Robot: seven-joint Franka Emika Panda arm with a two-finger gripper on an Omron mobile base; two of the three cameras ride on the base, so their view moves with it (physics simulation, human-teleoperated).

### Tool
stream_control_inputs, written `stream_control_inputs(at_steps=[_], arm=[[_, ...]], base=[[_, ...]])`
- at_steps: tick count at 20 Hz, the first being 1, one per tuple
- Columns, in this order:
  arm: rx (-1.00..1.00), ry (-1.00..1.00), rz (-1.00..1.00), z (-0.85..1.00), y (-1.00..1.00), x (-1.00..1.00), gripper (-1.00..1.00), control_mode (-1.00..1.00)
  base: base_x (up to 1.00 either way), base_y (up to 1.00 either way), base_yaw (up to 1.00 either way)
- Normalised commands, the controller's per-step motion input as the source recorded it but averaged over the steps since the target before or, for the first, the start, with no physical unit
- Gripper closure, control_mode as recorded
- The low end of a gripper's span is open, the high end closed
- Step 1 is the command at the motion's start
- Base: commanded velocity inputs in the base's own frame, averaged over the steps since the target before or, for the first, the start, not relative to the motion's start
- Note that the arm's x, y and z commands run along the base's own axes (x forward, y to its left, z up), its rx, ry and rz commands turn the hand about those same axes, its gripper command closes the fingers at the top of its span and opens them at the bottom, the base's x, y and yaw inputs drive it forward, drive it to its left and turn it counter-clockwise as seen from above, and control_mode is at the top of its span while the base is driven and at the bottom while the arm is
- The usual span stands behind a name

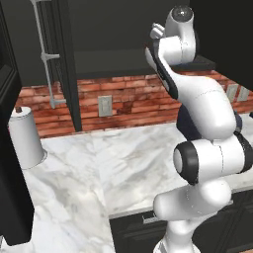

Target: Take the smaller bowl and place it next to the appetizer plate on the dining counter , and place the larger bowl next to the plate with cooked food.

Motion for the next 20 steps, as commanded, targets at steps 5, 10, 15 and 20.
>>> stream_control_inputs(at_steps=[5, 10, 15, 20], arm=[[0.0, 0.12, -0.06, 0.0, -0.1, 0.48, -1.0, -1.0], [0.0, 0.08, -0.05, -0.05, -0.11, 0.38, -1.0, -1.0], [0.0, 0.0, -0.08, -0.19, 0.0, 0.27, 1.0, -1.0], [0.0, 0.0, -0.04, -0.02, 0.0, 0.13, 1.0, -1.0]], base=[[0.0, 0.0, 0.0], [0.0, 0.0, 0.0], [0.0, 0.0, 0.0], [0.0, 0.0, 0.0]])
